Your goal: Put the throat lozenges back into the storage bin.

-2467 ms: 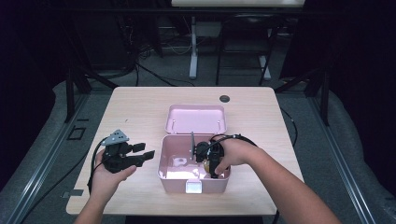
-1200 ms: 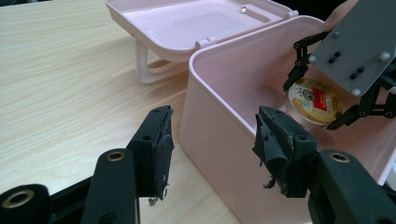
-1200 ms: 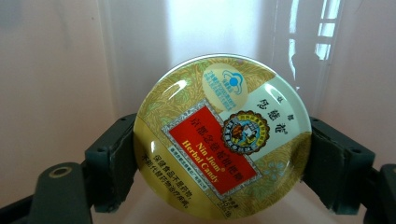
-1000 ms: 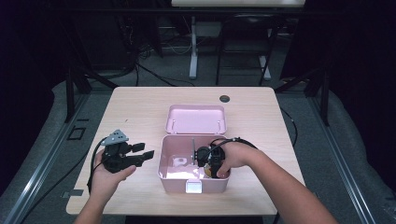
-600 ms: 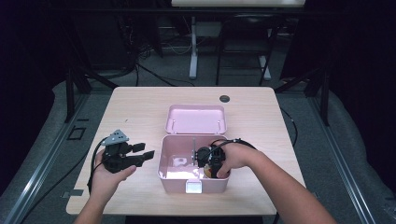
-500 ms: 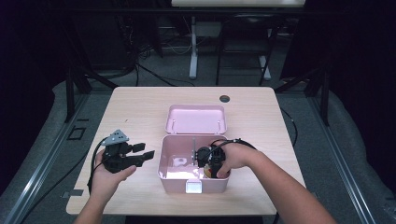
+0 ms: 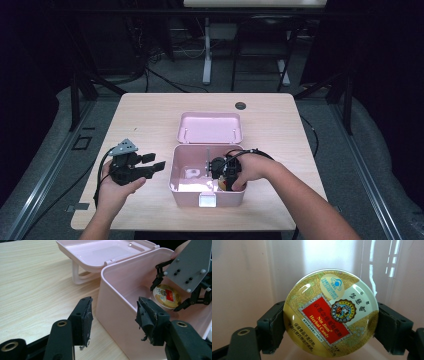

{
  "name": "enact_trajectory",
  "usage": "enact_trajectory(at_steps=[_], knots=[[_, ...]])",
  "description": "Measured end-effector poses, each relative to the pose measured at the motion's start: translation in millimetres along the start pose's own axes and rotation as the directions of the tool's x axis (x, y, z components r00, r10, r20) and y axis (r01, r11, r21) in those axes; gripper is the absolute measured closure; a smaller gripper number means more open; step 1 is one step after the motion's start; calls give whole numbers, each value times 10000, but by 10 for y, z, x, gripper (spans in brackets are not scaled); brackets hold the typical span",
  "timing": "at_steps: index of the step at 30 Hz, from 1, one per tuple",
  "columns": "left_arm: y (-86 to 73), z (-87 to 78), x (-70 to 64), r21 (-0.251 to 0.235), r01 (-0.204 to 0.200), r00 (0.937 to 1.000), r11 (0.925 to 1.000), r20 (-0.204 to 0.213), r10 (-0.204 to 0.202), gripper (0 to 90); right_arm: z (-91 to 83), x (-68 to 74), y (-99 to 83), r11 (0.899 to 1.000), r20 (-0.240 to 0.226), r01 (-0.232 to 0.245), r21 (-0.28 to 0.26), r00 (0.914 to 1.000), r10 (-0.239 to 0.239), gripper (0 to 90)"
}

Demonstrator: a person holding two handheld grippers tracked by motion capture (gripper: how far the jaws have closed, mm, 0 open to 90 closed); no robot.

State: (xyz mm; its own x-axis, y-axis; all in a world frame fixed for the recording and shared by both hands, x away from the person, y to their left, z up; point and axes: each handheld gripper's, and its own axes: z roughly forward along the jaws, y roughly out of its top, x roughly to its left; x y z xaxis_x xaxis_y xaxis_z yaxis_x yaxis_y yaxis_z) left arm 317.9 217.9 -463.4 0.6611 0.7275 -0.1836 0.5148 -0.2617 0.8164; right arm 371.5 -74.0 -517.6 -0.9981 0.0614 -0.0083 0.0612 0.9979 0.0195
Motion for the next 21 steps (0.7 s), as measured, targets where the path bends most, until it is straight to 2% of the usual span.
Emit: enact_trajectory(at_steps=[6,18,21], knots=[[1,-2,1,-24,21,10000,10000,-26,-21,461,-27,-9,-5,9999,3,-137,-90,9999,137,152],[3,0,-3,39,-18,10000,10000,15,18,461,-133,5,-15,9987,22,-358,-360,9994,359,175],[3,1,-2,37,-20,10000,10000,16,20,461,-176,12,-14,9991,110,-333,-269,9994,336,173]])
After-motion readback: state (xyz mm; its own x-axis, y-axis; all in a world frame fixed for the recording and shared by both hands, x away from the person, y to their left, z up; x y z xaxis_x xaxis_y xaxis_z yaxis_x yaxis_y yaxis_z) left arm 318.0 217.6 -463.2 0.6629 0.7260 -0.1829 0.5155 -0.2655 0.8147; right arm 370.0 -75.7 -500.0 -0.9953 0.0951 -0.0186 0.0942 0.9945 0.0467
